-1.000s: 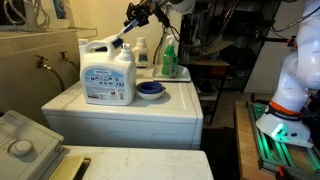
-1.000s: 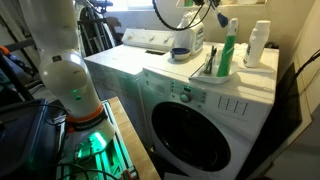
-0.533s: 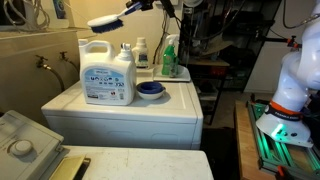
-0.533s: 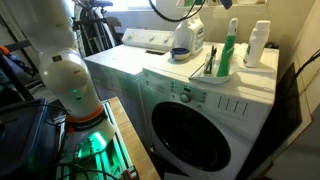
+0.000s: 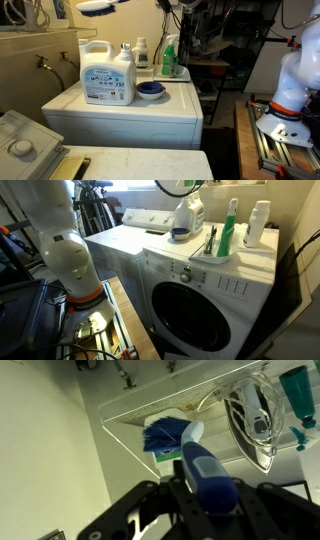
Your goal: Move the brush from the machine to the shelf
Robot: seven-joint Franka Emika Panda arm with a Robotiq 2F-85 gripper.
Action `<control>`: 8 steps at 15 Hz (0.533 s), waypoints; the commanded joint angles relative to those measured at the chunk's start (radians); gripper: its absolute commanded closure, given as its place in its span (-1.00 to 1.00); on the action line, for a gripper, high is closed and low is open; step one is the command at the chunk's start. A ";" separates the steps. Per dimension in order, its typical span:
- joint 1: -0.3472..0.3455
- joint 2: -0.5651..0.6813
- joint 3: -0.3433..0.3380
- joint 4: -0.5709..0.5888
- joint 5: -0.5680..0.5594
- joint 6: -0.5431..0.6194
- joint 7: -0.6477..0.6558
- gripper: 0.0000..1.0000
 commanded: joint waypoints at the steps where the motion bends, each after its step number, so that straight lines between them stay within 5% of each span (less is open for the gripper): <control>1: 0.048 0.098 -0.082 0.112 -0.173 0.015 0.066 0.84; 8: 0.271 0.314 -0.309 0.429 -0.330 -0.031 0.238 0.84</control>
